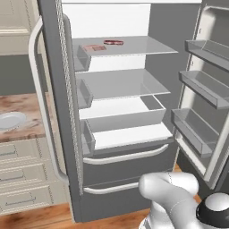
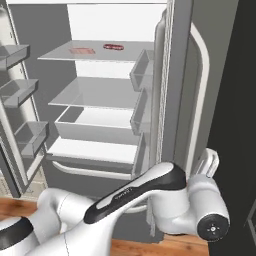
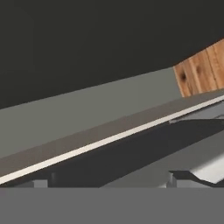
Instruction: Place the steak on the counter behind the older steak on the same shelf of the fridge to maintain FIFO order. Close the fridge door when finished.
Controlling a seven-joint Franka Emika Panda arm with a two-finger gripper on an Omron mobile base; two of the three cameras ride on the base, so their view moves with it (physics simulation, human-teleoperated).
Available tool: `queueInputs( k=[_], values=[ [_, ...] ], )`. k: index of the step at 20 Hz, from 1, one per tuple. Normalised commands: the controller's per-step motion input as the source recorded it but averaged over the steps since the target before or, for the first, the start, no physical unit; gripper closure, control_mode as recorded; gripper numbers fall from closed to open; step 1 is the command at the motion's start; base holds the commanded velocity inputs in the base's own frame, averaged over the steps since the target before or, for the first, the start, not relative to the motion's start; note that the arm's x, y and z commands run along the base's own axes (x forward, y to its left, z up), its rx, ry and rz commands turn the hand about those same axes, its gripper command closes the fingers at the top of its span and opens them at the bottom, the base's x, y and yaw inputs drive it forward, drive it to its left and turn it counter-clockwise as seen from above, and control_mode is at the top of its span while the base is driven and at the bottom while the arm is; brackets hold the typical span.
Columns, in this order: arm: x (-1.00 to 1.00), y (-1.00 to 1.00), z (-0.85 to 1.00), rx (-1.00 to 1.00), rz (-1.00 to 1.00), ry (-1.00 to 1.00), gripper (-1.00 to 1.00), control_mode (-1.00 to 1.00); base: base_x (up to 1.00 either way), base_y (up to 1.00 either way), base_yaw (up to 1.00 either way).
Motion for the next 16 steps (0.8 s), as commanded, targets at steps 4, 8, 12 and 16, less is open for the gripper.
queueInputs(
  k=[4, 8, 12, 16],
  values=[
    [0.18, 0.28, -0.1, -0.09, 0.17, -0.04, -1.0, -1.0, 0.0, 0.0, 0.0],
    [0.03, 0.91, -0.01, -0.14, 0.2, 0.0, -1.0, -1.0, 0.0, 0.0, 0.0],
    [0.0, 1.0, 0.0, -0.16, 0.13, 0.0, -1.0, -1.0, 0.0, 0.0, 0.0],
    [0.04, 1.0, 0.01, -0.16, 0.09, 0.0, -1.0, -1.0, 0.0, 0.0, 0.0]
  ],
)
